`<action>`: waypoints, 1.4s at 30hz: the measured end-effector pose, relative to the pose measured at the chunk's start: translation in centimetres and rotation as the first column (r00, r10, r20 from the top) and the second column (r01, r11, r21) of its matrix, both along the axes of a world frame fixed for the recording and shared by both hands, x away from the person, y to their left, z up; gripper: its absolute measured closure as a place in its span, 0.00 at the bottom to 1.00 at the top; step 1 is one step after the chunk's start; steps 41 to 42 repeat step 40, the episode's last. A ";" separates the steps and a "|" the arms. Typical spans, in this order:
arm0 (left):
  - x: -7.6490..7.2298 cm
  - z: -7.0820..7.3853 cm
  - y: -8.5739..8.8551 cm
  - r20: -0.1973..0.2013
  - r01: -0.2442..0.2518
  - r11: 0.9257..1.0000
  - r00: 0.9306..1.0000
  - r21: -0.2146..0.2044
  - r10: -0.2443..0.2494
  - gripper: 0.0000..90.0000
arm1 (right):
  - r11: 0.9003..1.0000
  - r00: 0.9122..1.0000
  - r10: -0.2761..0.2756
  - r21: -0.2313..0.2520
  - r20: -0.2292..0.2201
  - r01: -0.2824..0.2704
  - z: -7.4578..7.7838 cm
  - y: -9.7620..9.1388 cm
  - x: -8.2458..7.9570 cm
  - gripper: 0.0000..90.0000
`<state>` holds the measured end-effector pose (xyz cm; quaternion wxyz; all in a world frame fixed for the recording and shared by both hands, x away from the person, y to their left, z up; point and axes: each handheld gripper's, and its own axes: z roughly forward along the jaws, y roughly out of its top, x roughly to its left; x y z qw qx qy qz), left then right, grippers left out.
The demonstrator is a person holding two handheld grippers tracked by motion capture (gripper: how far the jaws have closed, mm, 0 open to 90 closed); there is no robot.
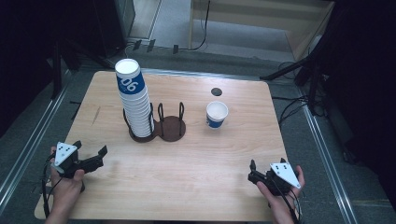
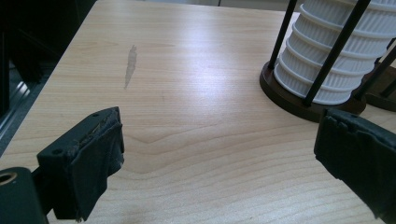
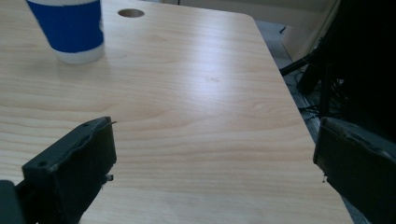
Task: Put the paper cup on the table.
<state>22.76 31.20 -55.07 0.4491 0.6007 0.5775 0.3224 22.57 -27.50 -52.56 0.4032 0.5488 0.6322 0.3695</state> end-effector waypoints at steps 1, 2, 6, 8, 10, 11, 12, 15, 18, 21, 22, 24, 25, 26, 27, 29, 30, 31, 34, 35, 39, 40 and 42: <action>0.0 0.0 0.0 -0.001 0.001 1.000 1.000 -0.001 -0.001 0.03 | 1.000 1.000 -0.008 0.003 -0.003 0.008 -0.2 -0.3 0.0 0.00; 0.0 0.0 0.0 -0.001 0.003 1.000 1.000 -0.002 -0.003 0.03 | 1.000 1.000 -0.014 0.010 -0.005 0.014 -0.3 -0.6 -0.1 0.00; 0.0 0.0 0.0 -0.005 0.005 1.000 1.000 -0.004 -0.005 0.03 | 1.000 1.000 -0.030 -0.006 0.002 0.030 -0.6 -1.3 -0.3 0.00; 0.0 0.0 0.0 -0.006 0.006 1.000 1.000 -0.004 -0.006 0.03 | 1.000 1.000 -0.030 -0.001 -0.001 0.030 -0.8 -1.7 -0.4 0.00; 0.0 0.0 0.0 -0.005 0.007 1.000 1.000 -0.004 -0.007 0.03 | 0.999 0.999 -0.046 0.013 -0.004 0.046 -1.1 -2.3 -0.6 0.00; 0.0 0.0 0.0 -0.005 0.007 1.000 1.000 -0.004 -0.007 0.03 | 0.999 0.999 -0.049 0.016 -0.005 0.050 -1.1 -2.5 -0.6 0.00; 0.0 0.0 0.0 -0.006 0.007 1.000 1.000 -0.004 -0.007 0.03 | 0.998 0.998 -0.055 0.020 -0.006 0.056 -1.1 -2.8 -0.7 0.00; 0.0 0.0 0.0 -0.011 0.009 1.000 1.000 -0.003 -0.009 0.03 | 0.998 0.998 -0.066 0.016 -0.006 0.066 -1.3 -3.3 -0.8 0.00; 0.0 0.0 -0.1 -0.014 0.015 1.000 1.000 -0.001 -0.015 0.03 | 0.998 0.998 -0.069 0.014 -0.008 0.069 -1.6 -3.8 -0.9 0.00; 0.0 0.0 -0.1 -0.015 0.017 1.000 1.000 -0.002 -0.017 0.03 | 0.997 0.997 -0.072 0.037 -0.008 0.072 -1.7 -4.4 -0.8 0.00; 0.0 0.0 -0.1 -0.015 0.017 1.000 1.000 -0.002 -0.017 0.03 | 0.997 0.997 -0.072 0.037 -0.008 0.072 -1.7 -4.4 -0.8 0.00; 0.1 0.0 -0.1 -0.017 0.017 1.000 1.000 -0.002 -0.017 0.03 | 0.995 0.996 -0.083 0.050 -0.009 0.084 -1.7 -5.0 -0.7 0.01; 0.1 0.0 -0.1 -0.017 0.017 1.000 1.000 -0.002 -0.017 0.03 | 0.995 0.996 -0.083 0.050 -0.009 0.084 -1.7 -5.0 -0.7 0.01; 0.1 0.0 -0.1 -0.018 0.015 1.000 1.000 -0.001 -0.015 0.03 | 0.994 0.996 -0.091 0.052 -0.006 0.091 -1.7 -5.1 -0.8 0.04; 0.1 0.0 -0.2 -0.021 0.011 1.000 1.000 -0.003 -0.011 0.03 | 0.994 0.995 -0.095 0.054 0.000 0.095 -1.7 -5.2 -0.8 0.05; 0.0 0.0 -0.3 -0.025 0.007 1.000 1.000 0.008 -0.007 0.03 | 0.993 0.995 -0.097 0.062 -0.001 0.097 -1.8 -5.3 -0.9 0.05; 0.0 0.0 -0.4 -0.025 0.007 1.000 1.000 0.008 -0.007 0.03 | 0.992 0.995 -0.099 0.073 -0.003 0.099 -1.9 -5.4 -0.9 0.05; 0.0 0.0 -0.4 -0.026 0.010 1.000 1.000 0.008 -0.009 0.03 | 0.991 0.995 -0.101 0.084 -0.003 0.101 -1.9 -5.5 -0.9 0.05; 0.0 0.0 -0.4 -0.027 0.009 1.000 1.000 0.008 -0.009 0.03 | 0.991 0.995 -0.103 0.090 -0.008 0.104 -2.0 -5.9 -1.1 0.05; 0.0 0.0 -0.4 -0.027 0.009 1.000 1.000 0.008 -0.009 0.03 | 0.990 0.994 -0.105 0.097 -0.008 0.106 -2.0 -6.0 -1.2 0.05; 0.1 0.0 -0.4 -0.031 0.011 1.000 0.999 0.011 -0.010 0.03 | 0.988 0.994 -0.111 0.110 -0.015 0.112 -2.0 -6.3 -1.3 0.05; 0.1 0.0 -0.4 -0.031 0.011 1.000 0.999 0.011 -0.010 0.03 | 0.988 0.994 -0.111 0.110 -0.015 0.112 -2.0 -6.4 -1.3 0.05; 0.1 0.0 -0.4 -0.031 0.011 1.000 0.999 0.011 -0.010 0.03 | 0.988 0.994 -0.111 0.110 -0.015 0.112 -2.0 -6.4 -1.3 0.05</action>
